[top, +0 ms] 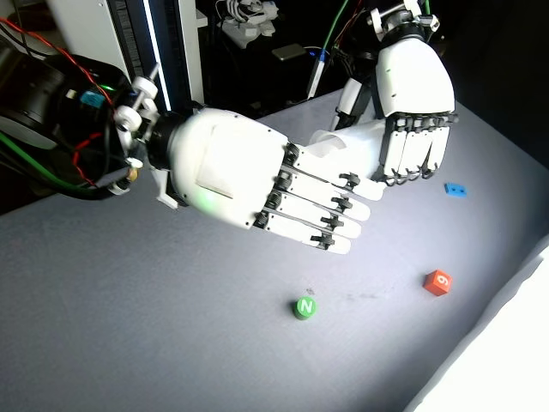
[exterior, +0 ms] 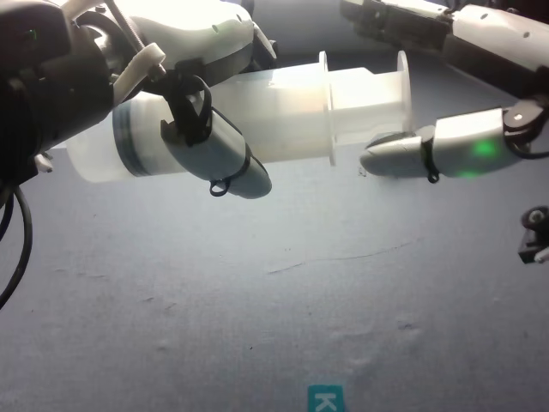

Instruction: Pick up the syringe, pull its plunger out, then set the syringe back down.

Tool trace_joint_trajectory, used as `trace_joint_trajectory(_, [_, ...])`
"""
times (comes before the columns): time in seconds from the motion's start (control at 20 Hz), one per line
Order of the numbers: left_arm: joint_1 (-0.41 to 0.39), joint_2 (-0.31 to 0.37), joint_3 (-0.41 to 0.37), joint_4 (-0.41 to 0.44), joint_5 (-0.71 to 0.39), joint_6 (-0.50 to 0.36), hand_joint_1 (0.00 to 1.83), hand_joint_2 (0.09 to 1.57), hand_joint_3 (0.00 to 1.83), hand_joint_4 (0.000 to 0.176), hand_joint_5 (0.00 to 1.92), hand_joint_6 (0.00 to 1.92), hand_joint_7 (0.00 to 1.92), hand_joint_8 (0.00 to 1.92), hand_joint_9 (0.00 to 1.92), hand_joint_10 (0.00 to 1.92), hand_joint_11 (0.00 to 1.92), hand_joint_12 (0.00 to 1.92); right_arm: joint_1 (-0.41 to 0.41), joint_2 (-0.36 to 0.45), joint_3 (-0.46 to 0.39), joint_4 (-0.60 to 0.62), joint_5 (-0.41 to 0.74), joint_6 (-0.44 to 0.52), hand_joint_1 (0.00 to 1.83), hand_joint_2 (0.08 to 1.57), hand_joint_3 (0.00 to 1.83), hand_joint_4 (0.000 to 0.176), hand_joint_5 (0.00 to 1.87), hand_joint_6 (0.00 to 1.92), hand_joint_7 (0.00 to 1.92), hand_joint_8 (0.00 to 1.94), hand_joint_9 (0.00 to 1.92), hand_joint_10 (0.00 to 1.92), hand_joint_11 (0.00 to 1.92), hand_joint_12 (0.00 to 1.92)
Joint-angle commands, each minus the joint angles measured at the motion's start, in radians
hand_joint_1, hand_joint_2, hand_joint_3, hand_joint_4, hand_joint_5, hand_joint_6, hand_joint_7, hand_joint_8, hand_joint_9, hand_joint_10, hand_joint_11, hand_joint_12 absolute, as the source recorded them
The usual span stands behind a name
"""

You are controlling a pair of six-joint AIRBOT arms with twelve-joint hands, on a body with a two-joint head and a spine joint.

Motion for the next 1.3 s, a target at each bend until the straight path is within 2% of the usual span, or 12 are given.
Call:
trace_joint_trajectory(0.0, [-0.023, 0.005, -0.002, 0.044, 0.015, 0.002, 1.25, 1.15, 0.00, 0.000, 0.95, 0.83, 0.91, 1.33, 0.79, 1.12, 0.52, 1.37, 0.020, 0.003, 0.006, -0.005, 0.127, 0.013, 0.96, 0.95, 0.01, 0.000, 0.07, 0.01, 0.18, 0.02, 0.18, 0.04, 0.00, 0.55])
trace_joint_trajectory(0.3, [-0.028, 0.005, 0.002, 0.042, 0.010, 0.002, 1.25, 1.15, 0.00, 0.000, 0.96, 0.82, 0.91, 1.34, 0.79, 1.12, 0.54, 1.35, 0.043, -0.012, 0.014, -0.005, 0.139, 0.017, 0.97, 1.03, 0.01, 0.000, 0.24, 0.07, 0.35, 0.06, 0.33, 0.13, 0.00, 0.85])
trace_joint_trajectory(0.4, [-0.028, 0.005, 0.002, 0.041, 0.010, 0.003, 1.24, 1.16, 0.00, 0.000, 0.94, 0.87, 0.89, 1.36, 0.77, 1.13, 0.51, 1.37, 0.047, -0.015, 0.016, -0.005, 0.142, 0.017, 0.99, 1.03, 0.00, 0.000, 0.28, 0.41, 0.43, 0.30, 0.31, 0.56, 0.00, 1.16])
trace_joint_trajectory(0.45, [-0.028, 0.005, 0.003, 0.041, 0.010, 0.003, 1.24, 1.16, 0.00, 0.000, 0.94, 0.87, 0.89, 1.36, 0.77, 1.13, 0.51, 1.37, 0.047, -0.017, 0.017, -0.005, 0.142, 0.017, 0.99, 1.03, 0.00, 0.000, 0.28, 0.41, 0.43, 0.30, 0.31, 0.56, 0.00, 1.16])
trace_joint_trajectory(0.6, [-0.028, 0.005, 0.003, 0.041, 0.010, 0.004, 1.24, 1.15, 0.00, 0.000, 0.94, 0.86, 0.91, 1.32, 0.79, 1.12, 0.51, 1.36, 0.048, -0.018, 0.018, -0.005, 0.147, 0.016, 1.04, 1.05, 0.00, 0.000, 0.20, 1.00, 0.36, 0.85, 0.31, 0.92, 0.04, 1.35])
trace_joint_trajectory(0.65, [-0.028, 0.005, 0.003, 0.041, 0.010, 0.004, 1.24, 1.15, 0.00, 0.000, 0.95, 0.85, 0.92, 1.31, 0.80, 1.10, 0.51, 1.36, 0.048, -0.017, 0.019, -0.005, 0.147, 0.016, 1.00, 1.07, 0.00, 0.000, 0.26, 1.04, 0.38, 0.96, 0.33, 0.99, 0.08, 1.38])
trace_joint_trajectory(0.75, [-0.027, 0.005, 0.003, 0.041, 0.011, 0.005, 1.24, 1.15, 0.00, 0.000, 0.94, 0.87, 0.90, 1.34, 0.78, 1.15, 0.51, 1.40, 0.045, -0.017, 0.019, -0.005, 0.147, 0.014, 0.96, 1.11, 0.00, 0.000, 0.51, 0.84, 0.55, 0.90, 0.44, 1.02, 0.16, 1.42])
trace_joint_trajectory(0.8, [-0.027, 0.005, 0.003, 0.041, 0.011, 0.005, 1.23, 1.16, 0.00, 0.000, 0.92, 0.91, 0.90, 1.33, 0.78, 1.13, 0.50, 1.40, 0.045, -0.017, 0.019, -0.005, 0.147, 0.012, 1.04, 1.18, 0.00, 0.000, 0.75, 1.15, 0.66, 0.87, 0.54, 1.01, 0.28, 1.40])
trace_joint_trajectory(0.85, [-0.027, 0.005, 0.003, 0.040, 0.012, 0.006, 1.24, 1.15, 0.00, 0.000, 0.93, 0.89, 0.91, 1.32, 0.78, 1.12, 0.51, 1.39, 0.044, -0.016, 0.019, -0.005, 0.147, 0.011, 1.04, 1.21, 0.00, 0.000, 0.77, 1.27, 0.68, 0.90, 0.56, 1.02, 0.31, 1.41])
trace_joint_trajectory(0.9, [-0.027, 0.005, 0.003, 0.036, 0.012, 0.009, 1.24, 1.15, 0.00, 0.000, 0.94, 0.88, 0.89, 1.35, 0.77, 1.13, 0.50, 1.40, 0.042, -0.015, 0.019, -0.005, 0.147, 0.010, 1.13, 1.22, 0.00, 0.000, 0.76, 1.27, 0.79, 1.24, 0.63, 1.05, 0.35, 1.49])
trace_joint_trajectory(0.95, [-0.027, 0.005, 0.003, 0.036, 0.012, 0.009, 1.24, 1.16, 0.00, 0.000, 0.94, 0.88, 0.89, 1.35, 0.77, 1.13, 0.50, 1.40, 0.041, -0.014, 0.019, -0.005, 0.147, 0.010, 1.15, 1.23, 0.00, 0.013, 0.76, 1.28, 0.80, 1.32, 0.65, 1.06, 0.36, 1.51])
trace_joint_trajectory(1.25, [-0.031, 0.005, 0.002, 0.033, 0.011, 0.010, 1.24, 1.15, 0.00, 0.000, 0.94, 0.86, 0.90, 1.34, 0.78, 1.12, 0.51, 1.37, 0.038, -0.005, 0.019, -0.005, 0.148, 0.006, 1.16, 1.21, 0.00, 0.013, 0.80, 1.21, 0.82, 1.33, 0.67, 1.04, 0.39, 1.48])
